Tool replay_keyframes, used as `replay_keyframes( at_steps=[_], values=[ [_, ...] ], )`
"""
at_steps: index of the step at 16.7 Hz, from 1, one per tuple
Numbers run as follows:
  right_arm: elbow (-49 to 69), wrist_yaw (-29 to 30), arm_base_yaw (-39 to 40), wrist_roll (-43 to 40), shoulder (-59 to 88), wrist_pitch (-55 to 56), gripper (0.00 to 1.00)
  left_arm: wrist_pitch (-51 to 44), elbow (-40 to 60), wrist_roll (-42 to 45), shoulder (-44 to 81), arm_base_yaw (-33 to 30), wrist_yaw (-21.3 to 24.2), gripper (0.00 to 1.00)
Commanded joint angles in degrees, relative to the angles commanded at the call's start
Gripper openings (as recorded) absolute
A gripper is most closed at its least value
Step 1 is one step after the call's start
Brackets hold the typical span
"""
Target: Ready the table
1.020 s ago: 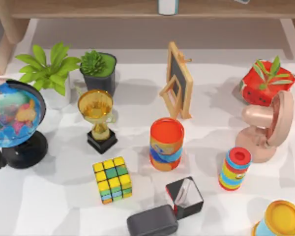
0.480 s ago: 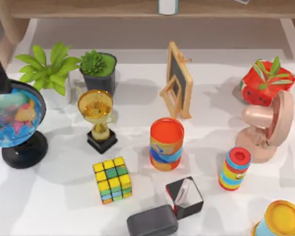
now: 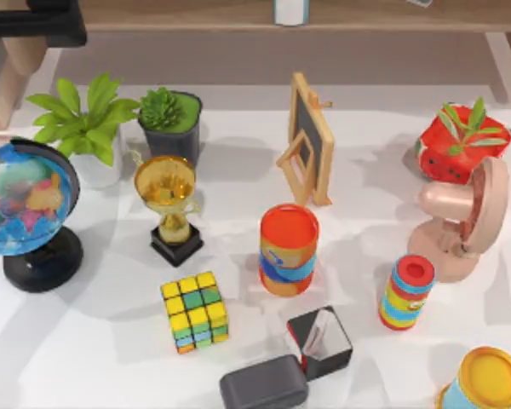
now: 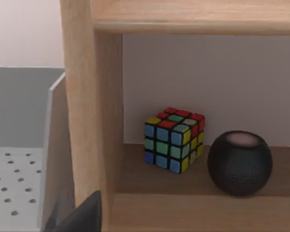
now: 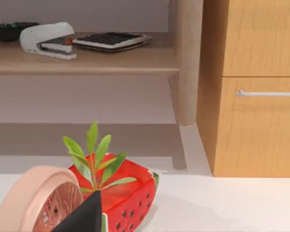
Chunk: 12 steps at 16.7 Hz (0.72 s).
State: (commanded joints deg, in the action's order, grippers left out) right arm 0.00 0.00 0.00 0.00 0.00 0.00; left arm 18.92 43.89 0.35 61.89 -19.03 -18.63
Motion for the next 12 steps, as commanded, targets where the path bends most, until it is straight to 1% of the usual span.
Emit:
replay_keyframes(
  at_steps=[6, 12],
  values=[
    [0.0, 0.0, 0.0, 0.0, 0.0, 0.0, 1.0, 5.1, 12.4, 0.2, 18.3, -6.8, -4.1, 1.0],
    [0.0, 0.0, 0.0, 0.0, 0.0, 0.0, 1.0, 10.6, 25.1, 0.4, 36.2, -12.0, -9.8, 1.0]
  ],
)
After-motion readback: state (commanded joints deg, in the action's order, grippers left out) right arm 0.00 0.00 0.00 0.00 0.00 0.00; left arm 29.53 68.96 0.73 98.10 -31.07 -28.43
